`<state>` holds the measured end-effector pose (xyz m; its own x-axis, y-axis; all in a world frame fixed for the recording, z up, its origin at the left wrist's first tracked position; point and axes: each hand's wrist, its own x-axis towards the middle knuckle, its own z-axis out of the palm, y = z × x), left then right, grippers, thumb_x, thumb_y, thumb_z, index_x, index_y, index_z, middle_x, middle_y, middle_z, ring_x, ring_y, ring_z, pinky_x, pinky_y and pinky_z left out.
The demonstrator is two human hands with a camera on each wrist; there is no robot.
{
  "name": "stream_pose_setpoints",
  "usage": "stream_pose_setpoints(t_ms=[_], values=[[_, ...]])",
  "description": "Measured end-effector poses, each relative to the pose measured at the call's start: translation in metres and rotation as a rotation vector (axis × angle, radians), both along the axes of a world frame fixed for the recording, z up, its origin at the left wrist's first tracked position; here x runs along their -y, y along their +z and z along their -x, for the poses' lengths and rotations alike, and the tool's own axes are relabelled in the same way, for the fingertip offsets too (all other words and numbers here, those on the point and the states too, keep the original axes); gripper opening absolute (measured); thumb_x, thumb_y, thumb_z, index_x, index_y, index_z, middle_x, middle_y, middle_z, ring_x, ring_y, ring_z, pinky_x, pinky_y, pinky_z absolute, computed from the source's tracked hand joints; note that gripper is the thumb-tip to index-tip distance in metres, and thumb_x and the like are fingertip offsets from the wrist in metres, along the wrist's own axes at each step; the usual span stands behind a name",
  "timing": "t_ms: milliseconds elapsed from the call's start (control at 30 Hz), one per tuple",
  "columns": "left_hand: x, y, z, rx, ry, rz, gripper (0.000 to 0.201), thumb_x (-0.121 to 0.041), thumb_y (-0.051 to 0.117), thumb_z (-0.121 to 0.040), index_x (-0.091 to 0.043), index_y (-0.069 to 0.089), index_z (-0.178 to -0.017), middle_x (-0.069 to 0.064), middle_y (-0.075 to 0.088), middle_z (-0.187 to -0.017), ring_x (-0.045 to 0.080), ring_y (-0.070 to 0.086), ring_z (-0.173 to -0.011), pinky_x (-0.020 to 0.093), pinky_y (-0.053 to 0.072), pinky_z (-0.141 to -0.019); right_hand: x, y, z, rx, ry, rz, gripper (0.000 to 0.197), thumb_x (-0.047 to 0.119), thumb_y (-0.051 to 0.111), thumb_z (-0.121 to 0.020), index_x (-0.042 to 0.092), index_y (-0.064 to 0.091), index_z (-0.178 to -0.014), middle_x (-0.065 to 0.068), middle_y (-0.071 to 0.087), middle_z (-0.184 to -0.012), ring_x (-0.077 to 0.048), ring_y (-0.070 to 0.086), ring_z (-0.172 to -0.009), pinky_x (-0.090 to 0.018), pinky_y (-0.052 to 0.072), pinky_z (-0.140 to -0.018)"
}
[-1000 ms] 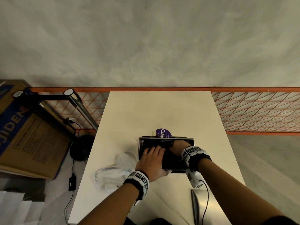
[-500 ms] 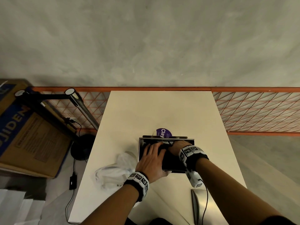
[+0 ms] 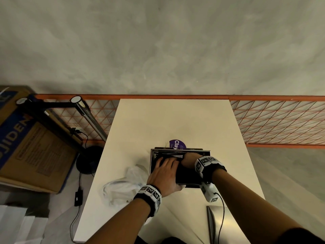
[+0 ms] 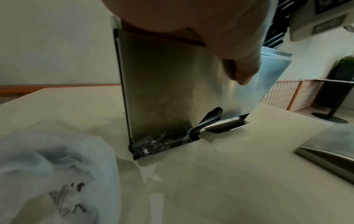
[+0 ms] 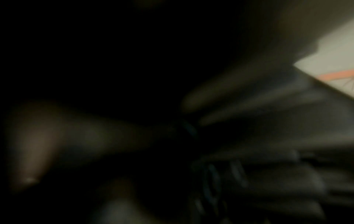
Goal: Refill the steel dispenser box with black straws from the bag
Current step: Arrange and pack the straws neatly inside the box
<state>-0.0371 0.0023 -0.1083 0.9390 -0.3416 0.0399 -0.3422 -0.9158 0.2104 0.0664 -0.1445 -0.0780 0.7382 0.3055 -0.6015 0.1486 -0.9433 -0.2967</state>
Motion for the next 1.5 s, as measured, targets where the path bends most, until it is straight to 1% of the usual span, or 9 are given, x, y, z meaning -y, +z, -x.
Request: stream_pose_setpoints(t_ms=[267, 433, 567, 733, 967, 1167, 1267, 1400, 1500], values=[[0.000, 0.004, -0.007, -0.006, 0.005, -0.011, 0.086, -0.075, 0.061, -0.066, -0.023, 0.049, -0.133, -0.007, 0.052, -0.130, 0.018, 0.051, -0.122, 0.045, 0.030, -0.118, -0.001, 0.001, -0.007, -0.027, -0.031, 0.023, 0.037, 0.025, 0.037, -0.102, 0.011, 0.058, -0.128, -0.014, 0.062, -0.129, -0.028, 0.058, -0.119, -0.037, 0.043, -0.103], [0.000, 0.004, -0.009, 0.010, -0.008, -0.004, 0.085, -0.074, 0.061, -0.067, -0.022, 0.050, -0.134, -0.006, 0.052, -0.132, 0.018, 0.050, -0.123, 0.044, 0.033, -0.116, 0.006, 0.001, -0.015, -0.068, -0.020, -0.064, 0.034, 0.028, 0.043, -0.095, 0.021, 0.062, -0.123, -0.011, 0.066, -0.124, -0.026, 0.060, -0.116, -0.035, 0.044, -0.100], [-0.001, 0.005, -0.011, 0.011, -0.020, -0.013, 0.081, -0.075, 0.060, -0.069, -0.022, 0.050, -0.130, -0.005, 0.051, -0.130, 0.018, 0.049, -0.123, 0.043, 0.034, -0.115, 0.005, 0.015, -0.012, -0.073, 0.044, -0.101, 0.034, 0.017, 0.044, -0.098, 0.010, 0.061, -0.128, -0.017, 0.063, -0.128, -0.028, 0.059, -0.116, -0.029, 0.039, -0.096], [-0.002, 0.007, -0.014, 0.044, -0.033, -0.011, 0.080, -0.074, 0.063, -0.067, -0.020, 0.053, -0.125, -0.003, 0.052, -0.127, 0.022, 0.050, -0.121, 0.042, 0.038, -0.112, 0.004, 0.024, -0.013, -0.093, 0.042, -0.102, 0.030, 0.013, 0.048, -0.095, 0.006, 0.066, -0.118, -0.017, 0.066, -0.123, -0.027, 0.061, -0.111, -0.025, 0.039, -0.087], [-0.002, 0.009, -0.011, 0.094, -0.027, -0.017, 0.083, -0.075, 0.065, -0.066, -0.019, 0.056, -0.127, 0.003, 0.045, -0.141, 0.024, 0.044, -0.133, 0.050, 0.029, -0.120, -0.003, 0.030, -0.006, -0.083, 0.079, -0.074, 0.038, 0.014, 0.041, -0.097, 0.014, 0.060, -0.131, -0.014, 0.060, -0.135, -0.027, 0.055, -0.123, -0.033, 0.040, -0.103], [0.000, 0.010, -0.012, 0.027, -0.001, -0.035, 0.093, -0.078, 0.058, -0.066, -0.014, 0.052, -0.133, 0.005, 0.047, -0.150, 0.023, 0.041, -0.141, 0.049, 0.022, -0.125, -0.002, 0.027, 0.008, -0.038, 0.151, -0.053, 0.046, 0.035, 0.031, -0.103, 0.015, 0.049, -0.141, -0.015, 0.048, -0.147, -0.031, 0.045, -0.135, -0.040, 0.033, -0.112], [0.000, 0.011, -0.010, -0.013, 0.021, 0.005, 0.089, -0.076, 0.060, -0.064, -0.018, 0.050, -0.130, -0.001, 0.053, -0.141, 0.021, 0.046, -0.135, 0.043, 0.023, -0.124, 0.002, 0.023, 0.014, 0.030, 0.151, -0.016, 0.061, 0.054, 0.020, -0.092, 0.021, 0.054, -0.130, -0.014, 0.055, -0.140, -0.032, 0.054, -0.125, -0.045, 0.040, -0.106], [0.001, 0.012, -0.008, -0.036, 0.026, 0.038, 0.086, -0.073, 0.063, -0.063, -0.020, 0.047, -0.129, -0.004, 0.055, -0.133, 0.020, 0.049, -0.128, 0.039, 0.027, -0.119, 0.006, 0.022, 0.022, 0.140, 0.219, 0.018, 0.054, 0.053, 0.022, -0.094, 0.021, 0.054, -0.123, -0.014, 0.062, -0.126, -0.035, 0.061, -0.111, -0.046, 0.049, -0.094], [0.001, 0.012, -0.009, -0.092, 0.045, 0.040, 0.096, -0.075, 0.065, -0.062, -0.021, 0.041, -0.137, -0.004, 0.053, -0.138, 0.020, 0.046, -0.132, 0.039, 0.026, -0.120, 0.007, 0.013, 0.020, 0.184, 0.246, 0.023, 0.081, 0.071, 0.001, -0.082, 0.024, 0.052, -0.125, -0.014, 0.063, -0.124, -0.036, 0.062, -0.109, -0.047, 0.050, -0.092]])
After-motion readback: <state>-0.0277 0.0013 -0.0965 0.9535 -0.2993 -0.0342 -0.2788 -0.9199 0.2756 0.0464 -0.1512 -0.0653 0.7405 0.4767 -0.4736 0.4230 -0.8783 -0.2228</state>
